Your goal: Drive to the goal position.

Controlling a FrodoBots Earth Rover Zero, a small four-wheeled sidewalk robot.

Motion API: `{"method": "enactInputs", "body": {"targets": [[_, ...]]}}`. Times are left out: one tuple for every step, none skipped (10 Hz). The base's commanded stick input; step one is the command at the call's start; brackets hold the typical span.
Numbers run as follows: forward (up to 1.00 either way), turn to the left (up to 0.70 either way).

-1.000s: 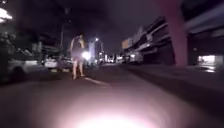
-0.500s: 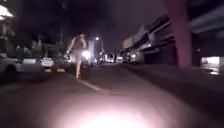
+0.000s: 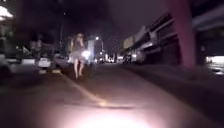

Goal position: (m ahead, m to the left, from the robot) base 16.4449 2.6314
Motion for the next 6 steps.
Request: {"method": "enactInputs", "body": {"targets": [[1.00,0.00],[1.00,0.00],[1.00,0.00],[1.00,0.00],[1.00,0.00],[1.00,0.00]]}}
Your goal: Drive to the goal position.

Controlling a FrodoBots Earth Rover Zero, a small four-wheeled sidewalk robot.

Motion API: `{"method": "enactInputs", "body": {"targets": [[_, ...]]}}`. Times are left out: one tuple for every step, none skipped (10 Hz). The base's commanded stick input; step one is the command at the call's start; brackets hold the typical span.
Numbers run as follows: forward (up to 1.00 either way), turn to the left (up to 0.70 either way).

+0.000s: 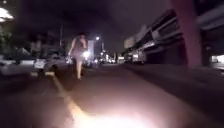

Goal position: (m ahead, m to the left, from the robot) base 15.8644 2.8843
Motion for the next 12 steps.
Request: {"method": "enactInputs", "body": {"targets": [[1.00,0.00],[1.00,0.00],[1.00,0.00],[1.00,0.00],[1.00,0.00],[1.00,0.00],[1.00,0.00],[1.00,0.00],[1.00,0.00],[1.00,0.00],[1.00,0.00],[1.00,0.00]]}}
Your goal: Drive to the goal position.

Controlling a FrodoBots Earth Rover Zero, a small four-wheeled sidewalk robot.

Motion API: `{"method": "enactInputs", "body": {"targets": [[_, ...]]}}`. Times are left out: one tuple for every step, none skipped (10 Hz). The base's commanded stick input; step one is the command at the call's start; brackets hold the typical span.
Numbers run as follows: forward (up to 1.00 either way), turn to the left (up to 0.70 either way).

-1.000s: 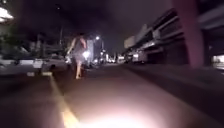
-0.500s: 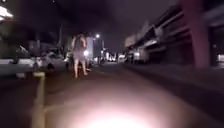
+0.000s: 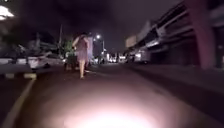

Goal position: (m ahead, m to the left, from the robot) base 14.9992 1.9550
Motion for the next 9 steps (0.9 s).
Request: {"method": "enactInputs", "body": {"targets": [[1.00,0.00],[1.00,0.00],[1.00,0.00],[1.00,0.00],[1.00,0.00],[1.00,0.00],[1.00,0.00],[1.00,0.00],[1.00,0.00]]}}
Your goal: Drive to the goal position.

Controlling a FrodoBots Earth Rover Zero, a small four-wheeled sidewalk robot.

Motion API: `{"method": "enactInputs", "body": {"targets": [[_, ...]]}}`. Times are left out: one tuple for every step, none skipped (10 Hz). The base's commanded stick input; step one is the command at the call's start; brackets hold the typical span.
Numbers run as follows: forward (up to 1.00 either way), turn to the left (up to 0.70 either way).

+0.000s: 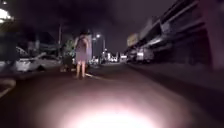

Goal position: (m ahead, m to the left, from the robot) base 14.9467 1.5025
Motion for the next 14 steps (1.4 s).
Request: {"method": "enactInputs", "body": {"targets": [[1.00,0.00],[1.00,0.00],[1.00,0.00],[1.00,0.00],[1.00,0.00],[1.00,0.00],[1.00,0.00],[1.00,0.00],[1.00,0.00],[1.00,0.00],[1.00,0.00],[1.00,0.00],[1.00,0.00],[1.00,0.00]]}}
